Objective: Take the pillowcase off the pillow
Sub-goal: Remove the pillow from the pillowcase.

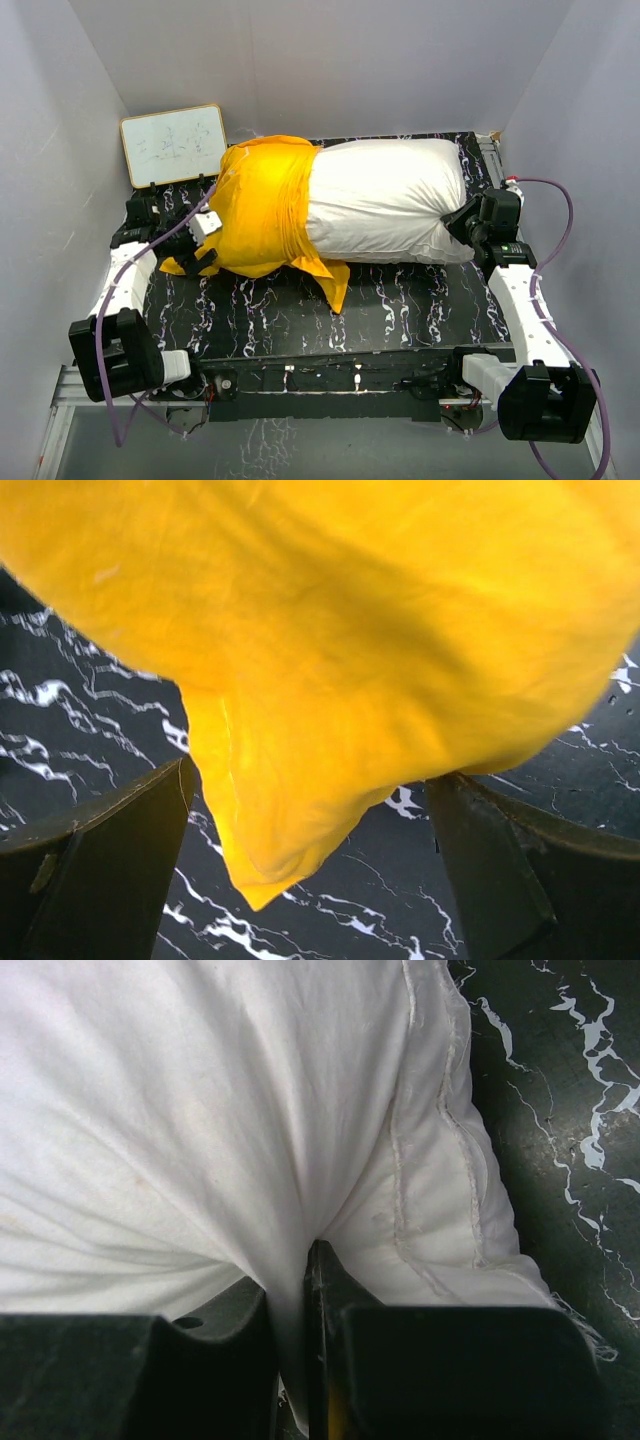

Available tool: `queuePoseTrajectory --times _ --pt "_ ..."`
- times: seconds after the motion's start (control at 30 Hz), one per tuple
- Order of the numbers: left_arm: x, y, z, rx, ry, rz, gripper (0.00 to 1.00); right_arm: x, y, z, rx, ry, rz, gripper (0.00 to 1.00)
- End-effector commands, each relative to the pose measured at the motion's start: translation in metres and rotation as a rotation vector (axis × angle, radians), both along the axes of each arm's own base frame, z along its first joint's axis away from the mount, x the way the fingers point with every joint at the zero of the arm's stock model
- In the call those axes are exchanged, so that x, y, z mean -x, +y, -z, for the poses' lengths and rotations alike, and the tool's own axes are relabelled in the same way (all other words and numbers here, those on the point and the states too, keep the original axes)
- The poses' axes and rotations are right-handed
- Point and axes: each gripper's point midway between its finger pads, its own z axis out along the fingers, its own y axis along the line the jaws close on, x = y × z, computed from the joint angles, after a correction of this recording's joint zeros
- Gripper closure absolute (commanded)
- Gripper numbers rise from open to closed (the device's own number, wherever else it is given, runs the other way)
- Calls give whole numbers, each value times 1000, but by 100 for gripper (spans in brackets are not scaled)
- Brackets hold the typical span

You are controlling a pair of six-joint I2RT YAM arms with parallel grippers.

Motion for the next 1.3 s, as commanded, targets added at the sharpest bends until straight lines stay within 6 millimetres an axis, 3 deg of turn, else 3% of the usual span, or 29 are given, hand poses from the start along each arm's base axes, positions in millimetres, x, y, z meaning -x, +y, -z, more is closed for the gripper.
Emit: queuePoseTrajectory --times 0.0,0.07,0.13,0.23,0.37,0.4,0.57,0.63,0.8,0.9,1.07,1.17,1.27 --pt "12 -27 1 13 -19 200 3 -17 2 -37 -22 -136 -6 92" --pt "9 -28 9 31 15 191 5 -18 2 -38 -23 -138 -9 91" --pt "2 -26 19 47 54 155 17 -18 0 -40 -19 -144 0 91" --pt "-7 -16 27 66 138 46 45 -20 -3 -45 -13 -156 21 92" --pt "-22 -1 0 148 155 -78 93 -30 -15 -71 31 -208 69 92" --pt "-24 2 -11 149 142 -95 100 -33 -18 -76 40 -217 85 92" --pt "-24 18 -57 110 56 -182 100 -35 -46 -100 76 -264 225 92" --pt "-30 31 -86 90 -12 -239 100 -34 -55 -104 80 -271 261 92" --pt "-70 72 -172 66 -204 -491 100 -26 -80 -104 115 -247 347 92" --pt "-83 86 -208 98 -268 -597 100 -24 -84 -100 112 -231 357 92" --pt "-88 102 -252 155 -373 -696 100 -26 -88 -94 61 -221 364 92" --pt "-98 104 -266 192 -380 -713 100 -27 -98 -86 25 -208 392 91" --pt "-101 119 -284 155 -417 -772 100 -30 -106 -91 28 -213 414 92"
